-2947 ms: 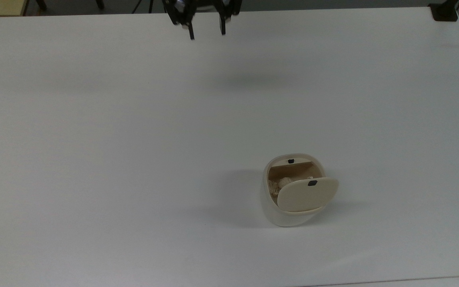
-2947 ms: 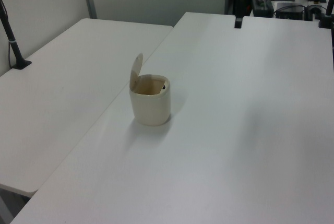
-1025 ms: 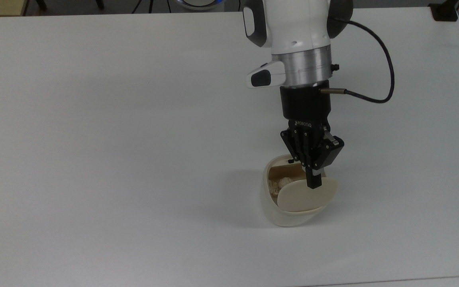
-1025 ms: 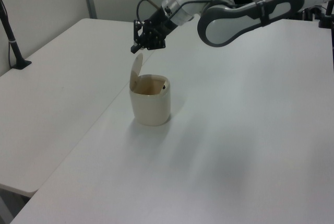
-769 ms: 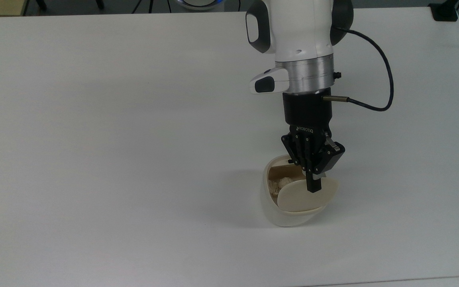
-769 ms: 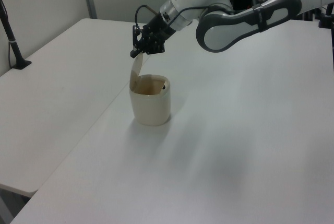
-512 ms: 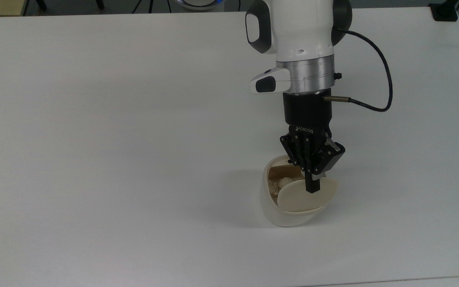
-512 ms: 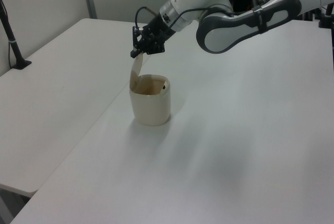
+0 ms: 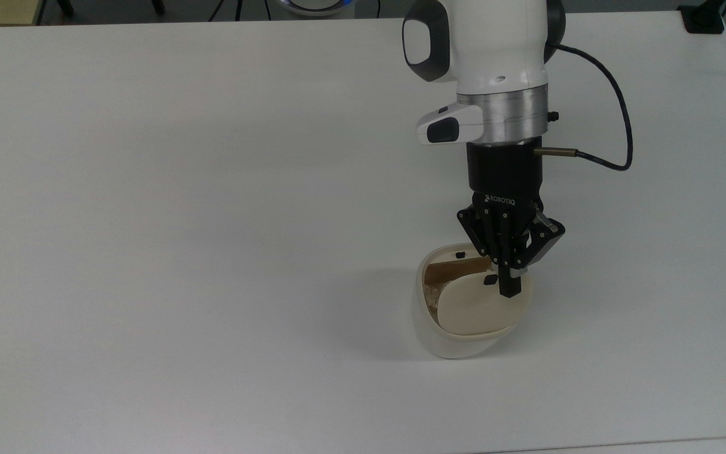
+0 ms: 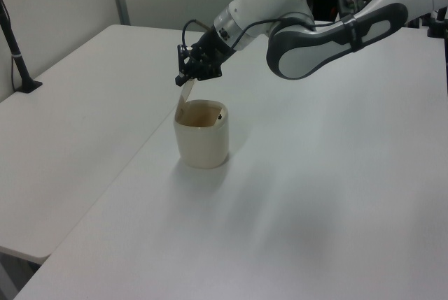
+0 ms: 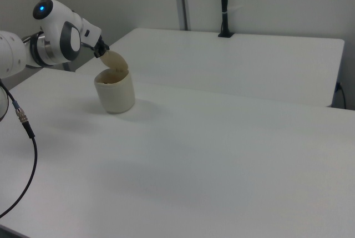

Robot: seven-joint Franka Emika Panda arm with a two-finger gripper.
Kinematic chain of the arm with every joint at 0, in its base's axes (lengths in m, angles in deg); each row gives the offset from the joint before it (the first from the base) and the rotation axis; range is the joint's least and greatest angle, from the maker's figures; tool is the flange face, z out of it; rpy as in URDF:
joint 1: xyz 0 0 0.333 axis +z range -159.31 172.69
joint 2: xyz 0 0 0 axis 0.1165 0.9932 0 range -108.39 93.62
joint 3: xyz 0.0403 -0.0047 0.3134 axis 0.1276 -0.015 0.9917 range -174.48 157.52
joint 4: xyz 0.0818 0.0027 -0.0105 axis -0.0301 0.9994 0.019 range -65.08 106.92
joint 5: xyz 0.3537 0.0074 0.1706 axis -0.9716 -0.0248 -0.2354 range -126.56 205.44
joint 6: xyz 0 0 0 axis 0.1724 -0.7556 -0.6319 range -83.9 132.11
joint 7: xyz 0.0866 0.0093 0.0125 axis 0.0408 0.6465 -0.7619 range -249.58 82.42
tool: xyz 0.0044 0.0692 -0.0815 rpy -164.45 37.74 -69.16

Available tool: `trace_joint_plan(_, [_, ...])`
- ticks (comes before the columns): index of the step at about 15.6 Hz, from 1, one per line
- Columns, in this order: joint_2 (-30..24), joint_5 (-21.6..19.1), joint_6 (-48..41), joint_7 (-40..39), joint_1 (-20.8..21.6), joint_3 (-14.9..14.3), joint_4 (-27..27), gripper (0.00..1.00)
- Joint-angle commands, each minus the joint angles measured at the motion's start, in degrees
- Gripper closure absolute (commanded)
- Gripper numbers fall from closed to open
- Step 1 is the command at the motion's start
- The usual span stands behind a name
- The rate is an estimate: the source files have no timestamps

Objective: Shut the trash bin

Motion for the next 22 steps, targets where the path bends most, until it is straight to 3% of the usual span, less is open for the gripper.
trace_joint_plan(1, [-4.4,1.6,0.2,1.4,1.1,-1.6,6.4,1.0])
trace_joint_plan(22, [-6.3,2.7,-7.0,-7.2,1.6,-0.1,14.0,1.0])
